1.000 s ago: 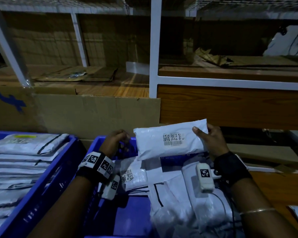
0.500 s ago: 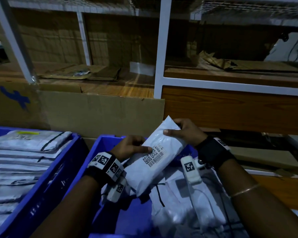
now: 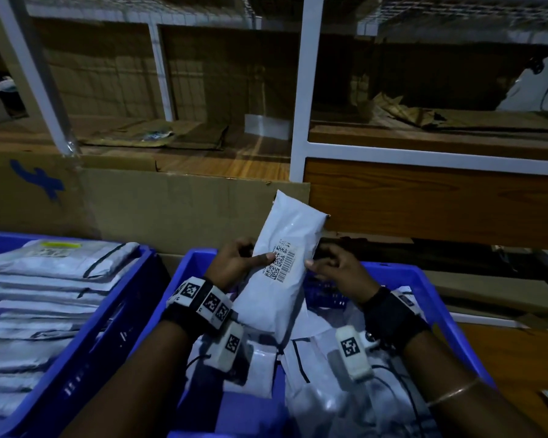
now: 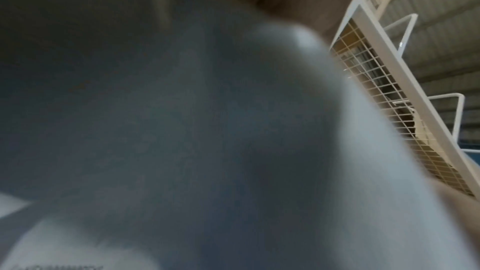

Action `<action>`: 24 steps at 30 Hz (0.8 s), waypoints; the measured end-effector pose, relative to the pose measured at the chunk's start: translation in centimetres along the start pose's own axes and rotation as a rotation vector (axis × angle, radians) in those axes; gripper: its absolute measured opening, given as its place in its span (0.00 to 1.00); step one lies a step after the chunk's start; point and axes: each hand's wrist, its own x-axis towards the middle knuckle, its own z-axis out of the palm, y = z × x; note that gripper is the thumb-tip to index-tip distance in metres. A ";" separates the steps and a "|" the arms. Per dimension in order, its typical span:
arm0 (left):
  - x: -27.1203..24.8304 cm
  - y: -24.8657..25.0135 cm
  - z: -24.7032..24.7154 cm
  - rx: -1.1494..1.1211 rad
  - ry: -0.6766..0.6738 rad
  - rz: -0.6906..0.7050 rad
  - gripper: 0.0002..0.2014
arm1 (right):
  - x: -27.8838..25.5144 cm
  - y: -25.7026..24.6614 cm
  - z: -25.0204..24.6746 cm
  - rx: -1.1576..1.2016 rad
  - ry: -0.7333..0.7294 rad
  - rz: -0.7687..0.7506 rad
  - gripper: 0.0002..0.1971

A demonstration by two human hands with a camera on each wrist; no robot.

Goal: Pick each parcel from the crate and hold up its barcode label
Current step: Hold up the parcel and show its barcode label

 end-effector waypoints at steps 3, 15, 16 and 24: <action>0.1 -0.2 0.0 -0.036 0.034 0.018 0.07 | -0.7 1.0 1.3 0.049 -0.084 0.058 0.23; 0.2 0.3 -1.0 -0.106 0.133 0.030 0.24 | -0.7 0.8 0.4 0.164 -0.257 0.029 0.28; 0.2 0.5 -1.1 -0.120 0.156 0.039 0.21 | -0.7 0.6 0.1 0.135 -0.272 0.038 0.28; 0.3 1.2 -2.1 -0.130 0.304 -0.165 0.20 | -0.2 1.0 -2.3 -0.022 -0.107 -0.034 0.23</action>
